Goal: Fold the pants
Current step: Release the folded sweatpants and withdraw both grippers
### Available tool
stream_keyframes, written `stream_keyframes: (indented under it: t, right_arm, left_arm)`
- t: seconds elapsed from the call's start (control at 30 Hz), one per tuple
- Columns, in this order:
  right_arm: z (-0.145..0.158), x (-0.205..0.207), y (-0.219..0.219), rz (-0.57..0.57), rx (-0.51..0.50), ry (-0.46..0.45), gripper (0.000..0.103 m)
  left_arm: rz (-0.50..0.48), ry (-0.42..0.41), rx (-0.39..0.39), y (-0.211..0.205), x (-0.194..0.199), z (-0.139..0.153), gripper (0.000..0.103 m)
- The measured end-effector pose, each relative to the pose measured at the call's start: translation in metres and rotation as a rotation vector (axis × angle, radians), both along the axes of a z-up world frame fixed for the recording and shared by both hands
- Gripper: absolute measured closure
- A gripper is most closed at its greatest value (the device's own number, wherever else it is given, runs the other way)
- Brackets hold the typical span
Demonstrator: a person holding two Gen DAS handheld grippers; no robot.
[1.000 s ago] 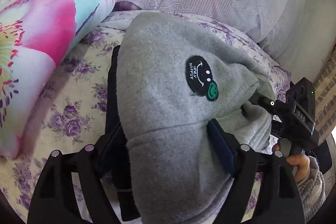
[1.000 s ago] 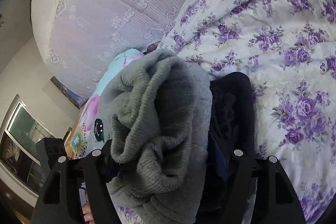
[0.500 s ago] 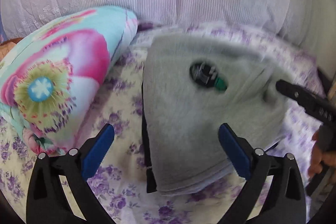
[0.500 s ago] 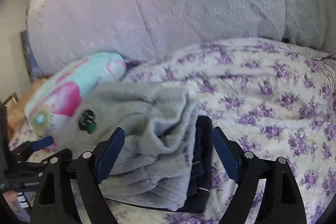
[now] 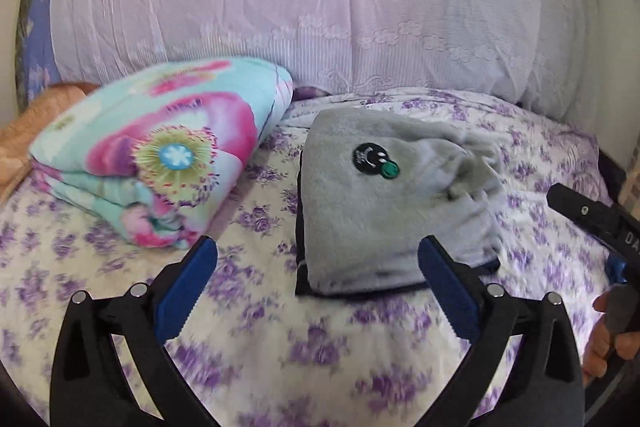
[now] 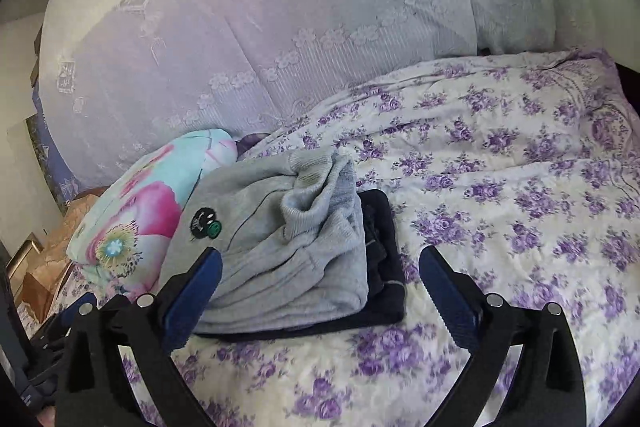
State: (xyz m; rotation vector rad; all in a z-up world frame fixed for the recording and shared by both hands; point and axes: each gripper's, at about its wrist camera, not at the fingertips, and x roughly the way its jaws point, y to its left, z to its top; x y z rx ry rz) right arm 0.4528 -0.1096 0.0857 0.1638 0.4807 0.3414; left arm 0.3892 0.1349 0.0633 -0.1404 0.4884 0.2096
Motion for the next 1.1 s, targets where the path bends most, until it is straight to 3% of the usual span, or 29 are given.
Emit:
stream_keyframes:
  t: [0.13,0.23,0.3,0.47,0.53,0.77,1.1]
  right_arm:
    - [-0.008,-0.064,-0.007,-0.062,-0.06,-0.103,0.004]
    - [-0.012,-0.085,-0.006,-0.096,-0.131,-0.148,0.004]
    - [-0.011,-0.091,-0.007,-0.128,-0.17,-0.168,0.004]
    - [-0.012,-0.093,-0.018,-0.155,-0.127,-0.171,0.004]
    - [-0.016,-0.092,-0.017,-0.16,-0.128,-0.172,0.004]
    - [-0.031,-0.088,-0.003,-0.113,-0.169,-0.162,0.004]
    - [-0.04,-0.089,0.009,-0.064,-0.224,-0.161,0.004]
  left_arm:
    - [0.002,0.01,0.166,-0.036,-0.04,0.002,0.004]
    - [0.016,-0.015,0.213,-0.049,-0.066,0.0,0.004]
    - [0.006,-0.019,0.209,-0.054,-0.073,0.001,0.004]
    - [0.007,-0.035,0.218,-0.057,-0.073,0.004,0.004]
    - [0.001,-0.032,0.187,-0.051,-0.07,0.002,0.004]
    - [0.011,0.016,0.107,-0.033,-0.055,-0.012,0.004]
    - [0.0,0.012,0.123,-0.04,-0.06,-0.014,0.004]
